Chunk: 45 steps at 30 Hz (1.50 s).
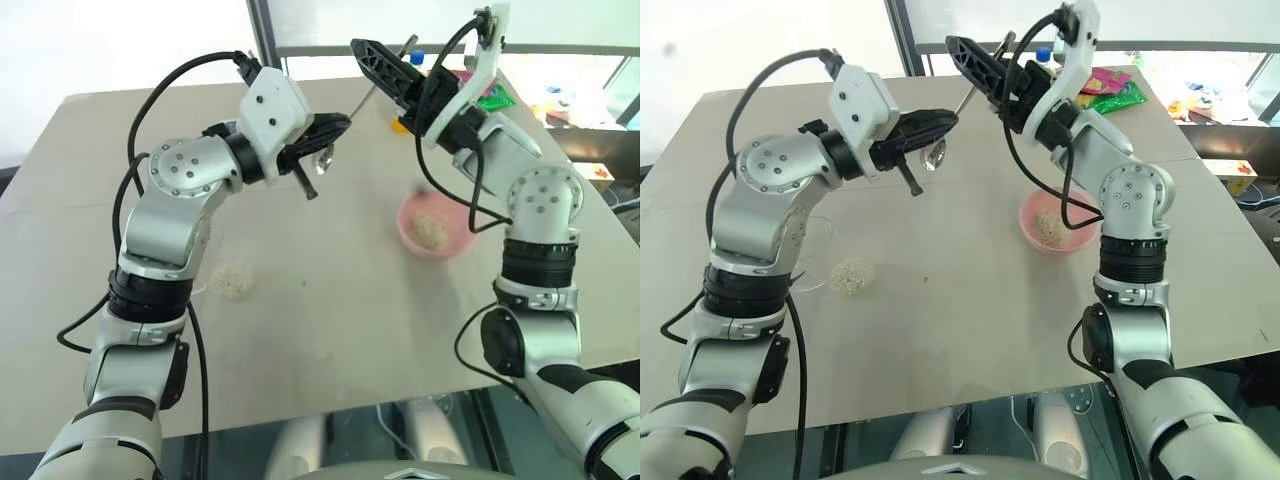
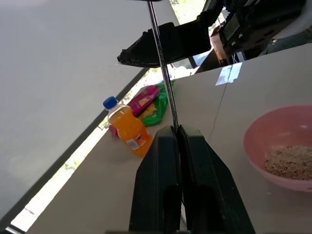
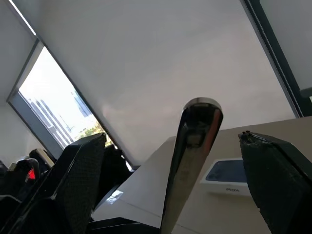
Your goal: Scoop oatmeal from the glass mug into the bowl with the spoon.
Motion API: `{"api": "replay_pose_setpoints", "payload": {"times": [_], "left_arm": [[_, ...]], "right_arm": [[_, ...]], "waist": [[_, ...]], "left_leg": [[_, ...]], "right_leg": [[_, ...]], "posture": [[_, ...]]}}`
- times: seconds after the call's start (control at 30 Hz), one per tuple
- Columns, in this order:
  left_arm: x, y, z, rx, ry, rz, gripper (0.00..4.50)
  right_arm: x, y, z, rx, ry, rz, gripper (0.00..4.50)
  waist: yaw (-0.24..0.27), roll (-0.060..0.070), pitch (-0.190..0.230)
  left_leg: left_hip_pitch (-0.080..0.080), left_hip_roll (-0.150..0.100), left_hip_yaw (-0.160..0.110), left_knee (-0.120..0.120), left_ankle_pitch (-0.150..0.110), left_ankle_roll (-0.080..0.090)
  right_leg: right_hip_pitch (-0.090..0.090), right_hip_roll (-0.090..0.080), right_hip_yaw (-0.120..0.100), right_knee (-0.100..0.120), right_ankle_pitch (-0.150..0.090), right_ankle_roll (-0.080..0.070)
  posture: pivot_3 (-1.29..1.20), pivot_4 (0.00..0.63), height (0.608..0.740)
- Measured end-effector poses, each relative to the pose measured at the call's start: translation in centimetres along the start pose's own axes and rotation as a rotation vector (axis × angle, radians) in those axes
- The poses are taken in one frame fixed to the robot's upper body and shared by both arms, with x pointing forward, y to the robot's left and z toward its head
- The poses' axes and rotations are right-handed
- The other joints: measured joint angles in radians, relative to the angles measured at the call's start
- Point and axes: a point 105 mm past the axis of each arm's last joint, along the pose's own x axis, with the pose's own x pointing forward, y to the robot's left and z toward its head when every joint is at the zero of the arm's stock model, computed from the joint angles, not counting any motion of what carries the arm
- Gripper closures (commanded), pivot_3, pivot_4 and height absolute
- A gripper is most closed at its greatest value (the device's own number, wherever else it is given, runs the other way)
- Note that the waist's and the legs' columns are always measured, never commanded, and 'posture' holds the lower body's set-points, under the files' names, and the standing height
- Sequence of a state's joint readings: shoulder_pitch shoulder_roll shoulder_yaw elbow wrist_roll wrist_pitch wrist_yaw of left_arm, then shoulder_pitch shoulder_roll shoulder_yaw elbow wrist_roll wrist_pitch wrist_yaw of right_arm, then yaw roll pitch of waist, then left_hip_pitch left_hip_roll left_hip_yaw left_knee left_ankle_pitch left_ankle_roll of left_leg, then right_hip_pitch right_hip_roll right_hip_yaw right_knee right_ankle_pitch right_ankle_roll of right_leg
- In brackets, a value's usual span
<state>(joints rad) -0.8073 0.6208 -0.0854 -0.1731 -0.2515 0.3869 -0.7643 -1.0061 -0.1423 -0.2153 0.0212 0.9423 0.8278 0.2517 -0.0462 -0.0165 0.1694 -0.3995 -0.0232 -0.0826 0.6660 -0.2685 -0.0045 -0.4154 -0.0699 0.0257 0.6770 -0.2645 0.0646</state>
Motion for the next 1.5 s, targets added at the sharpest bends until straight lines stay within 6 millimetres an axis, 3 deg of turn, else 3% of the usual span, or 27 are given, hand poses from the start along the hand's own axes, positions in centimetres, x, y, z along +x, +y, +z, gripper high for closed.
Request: {"api": "replay_pose_setpoints", "payload": {"times": [0.03,0.1,0.6,0.83,0.97,1.1,1.5], "left_arm": [[0.0,-0.1,0.0,-0.01,0.0,-0.006,4.5],[-0.1,-0.1,-0.1,-0.018,0.004,-0.008,4.5],[-1.3,-1.5,-1.1,-0.363,-0.02,-0.092,4.5],[-1.5,-2.5,-1.3,-0.423,-0.025,-0.115,4.5],[-1.4,-2.6,-1.2,-0.431,-0.03,-0.119,4.5],[-1.4,-2.6,-1.2,-0.431,-0.029,-0.119,4.5],[-1.4,-2.7,-1.2,-0.429,-0.029,-0.12,4.5]], "right_arm": [[-0.1,0.1,0.0,-0.001,0.003,0.015,0.77],[-0.4,0.1,-0.1,-0.001,0.011,0.024,1.72],[-1.4,0.1,0.2,-0.027,0.035,0.104,1.72],[-1.6,0.3,-0.3,-0.012,0.07,0.138,1.72],[-1.8,0.3,-0.8,0.004,0.086,0.144,2.78],[-1.9,0.2,-0.9,0.005,0.086,0.141,4.43],[-1.8,0.4,-0.9,0.005,0.081,0.144,4.48]], "waist": [[0.0,0.0,0.0],[0.0,0.0,0.0],[0.0,0.0,0.0],[0.002,0.0,0.0],[0.002,0.0,0.0],[0.002,0.0,0.0],[0.002,0.0,0.0]], "left_leg": [[0.0,0.0,0.0,0.0,0.0,0.0],[0.0,0.0,0.0,0.001,0.0,0.0],[0.0,0.0,0.0,0.002,0.0,0.0],[0.0,0.0,0.0,0.002,0.0,0.0],[0.0,0.0,0.0,0.002,0.0,0.0],[0.0,0.0,0.0,0.002,0.0,0.0],[0.0,0.0,0.0,0.002,0.0,0.0]], "right_leg": [[0.0,0.0,0.0,0.0,0.0,0.0],[0.0,0.0,0.0,0.001,0.0,0.0],[0.0,0.0,0.0,0.001,0.0,0.0],[0.0,0.0,0.0,0.001,0.0,0.0],[0.0,0.0,0.0,0.001,0.0,0.0],[0.0,0.0,0.0,0.001,0.0,0.0],[0.0,0.0,0.0,0.001,0.0,0.0]], "posture": [[0.0,0.15,0.74],[0.0,0.15,0.74],[0.0,0.15,0.74],[0.0,0.15,0.74],[0.0,0.15,0.74],[0.0,0.15,0.74],[0.0,0.15,0.74]]}}
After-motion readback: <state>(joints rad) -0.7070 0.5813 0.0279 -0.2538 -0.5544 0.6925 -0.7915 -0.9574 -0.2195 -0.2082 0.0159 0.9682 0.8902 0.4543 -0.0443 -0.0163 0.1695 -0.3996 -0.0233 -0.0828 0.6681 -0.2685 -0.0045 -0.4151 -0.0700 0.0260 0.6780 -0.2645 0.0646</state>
